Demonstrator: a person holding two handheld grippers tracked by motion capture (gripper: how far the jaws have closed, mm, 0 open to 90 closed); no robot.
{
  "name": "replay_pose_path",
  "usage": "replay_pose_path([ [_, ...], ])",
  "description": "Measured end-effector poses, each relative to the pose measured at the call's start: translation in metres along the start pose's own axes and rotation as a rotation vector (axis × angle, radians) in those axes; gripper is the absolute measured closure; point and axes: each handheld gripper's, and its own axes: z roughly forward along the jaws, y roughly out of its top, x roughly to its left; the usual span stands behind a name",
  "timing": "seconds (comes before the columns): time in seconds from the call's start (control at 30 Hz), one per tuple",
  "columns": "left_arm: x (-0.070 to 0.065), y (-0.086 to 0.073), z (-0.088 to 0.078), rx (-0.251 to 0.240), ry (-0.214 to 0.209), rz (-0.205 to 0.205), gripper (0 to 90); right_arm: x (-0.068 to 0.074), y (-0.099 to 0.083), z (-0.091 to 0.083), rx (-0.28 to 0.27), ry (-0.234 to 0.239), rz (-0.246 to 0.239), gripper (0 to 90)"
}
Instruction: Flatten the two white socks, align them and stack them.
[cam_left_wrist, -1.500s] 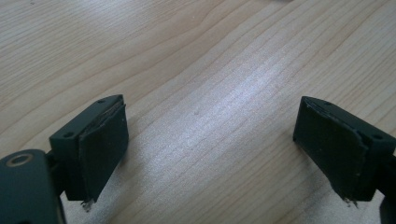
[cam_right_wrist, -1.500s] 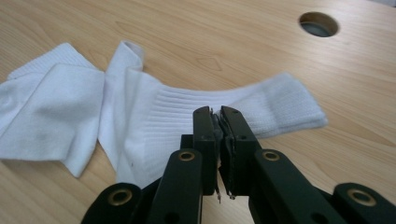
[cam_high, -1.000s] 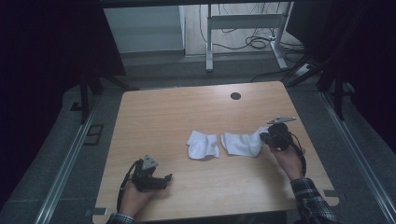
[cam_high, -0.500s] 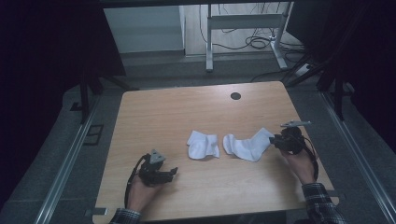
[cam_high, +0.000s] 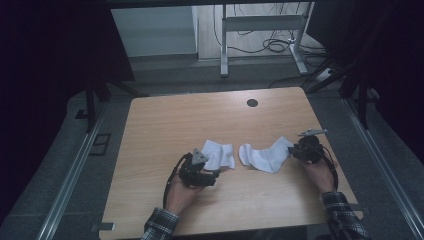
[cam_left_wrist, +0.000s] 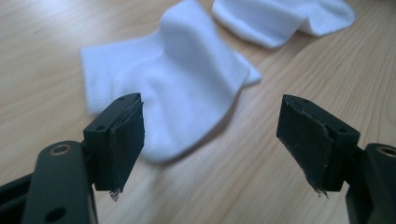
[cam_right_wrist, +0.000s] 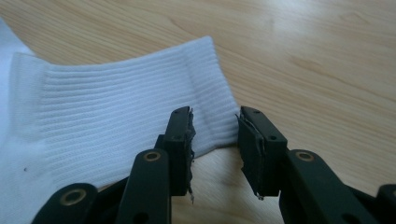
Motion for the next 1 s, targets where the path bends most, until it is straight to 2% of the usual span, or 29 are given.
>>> replay_pose_path([
  [0.27,-0.008,0.031,0.021,-0.01,-0.015,0.019,25.5,-0.024,-0.012,-0.016,0.032,-0.042,0.052,64.8],
  [0.4,-0.013,0.048,0.041,-0.001,-0.014,0.035,33.2,-0.036,-0.017,-0.027,-0.012,-0.036,0.095,64.4],
  [0.57,-0.021,0.06,0.062,0.002,-0.022,0.043,46.1,-0.043,-0.017,-0.03,-0.041,-0.027,0.11,64.5],
  [0.7,-0.029,0.067,0.078,0.024,-0.025,0.056,53.4,-0.042,-0.015,-0.029,-0.054,-0.017,0.099,64.5],
  [0.77,-0.032,0.068,0.085,0.044,-0.003,0.063,56.6,-0.042,-0.014,-0.028,-0.058,-0.019,0.091,64.1],
  [0.9,-0.035,0.066,0.096,0.065,0.013,0.06,55.1,-0.044,-0.012,-0.024,-0.063,-0.017,0.098,61.7],
  [1.0,-0.035,0.065,0.1,0.086,0.026,0.052,55.0,-0.043,-0.013,-0.016,-0.045,-0.006,0.087,60.5],
])
